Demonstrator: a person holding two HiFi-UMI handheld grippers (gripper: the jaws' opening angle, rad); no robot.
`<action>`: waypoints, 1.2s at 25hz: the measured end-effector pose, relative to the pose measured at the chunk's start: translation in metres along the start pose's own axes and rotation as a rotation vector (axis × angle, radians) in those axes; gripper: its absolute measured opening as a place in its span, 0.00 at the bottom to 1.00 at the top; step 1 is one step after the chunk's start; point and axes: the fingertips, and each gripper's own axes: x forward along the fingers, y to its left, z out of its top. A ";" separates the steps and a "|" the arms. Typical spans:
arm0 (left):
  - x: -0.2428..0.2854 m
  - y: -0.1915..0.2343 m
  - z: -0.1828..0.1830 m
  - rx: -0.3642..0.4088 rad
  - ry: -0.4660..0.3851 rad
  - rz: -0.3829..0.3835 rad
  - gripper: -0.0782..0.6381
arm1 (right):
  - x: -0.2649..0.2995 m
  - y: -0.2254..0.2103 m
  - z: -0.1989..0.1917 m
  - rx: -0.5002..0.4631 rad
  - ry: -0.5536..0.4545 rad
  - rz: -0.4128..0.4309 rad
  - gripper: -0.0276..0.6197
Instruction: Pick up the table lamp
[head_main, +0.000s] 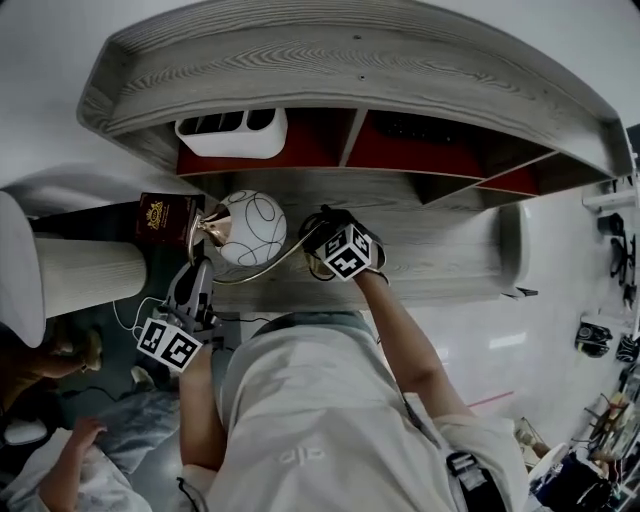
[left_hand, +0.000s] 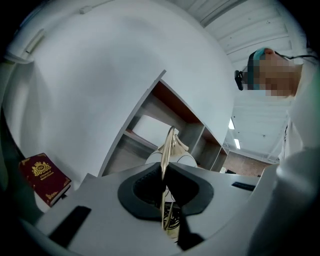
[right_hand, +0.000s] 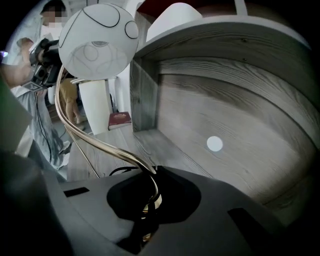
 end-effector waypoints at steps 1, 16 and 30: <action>-0.001 0.000 0.000 -0.013 -0.013 -0.007 0.16 | -0.006 -0.002 0.000 -0.012 0.012 -0.004 0.10; 0.022 -0.024 -0.013 -0.195 -0.173 -0.142 0.16 | -0.113 -0.059 -0.014 -0.122 0.161 -0.160 0.10; 0.063 -0.088 -0.041 -0.286 -0.229 -0.321 0.17 | -0.206 -0.109 -0.056 -0.146 0.231 -0.292 0.10</action>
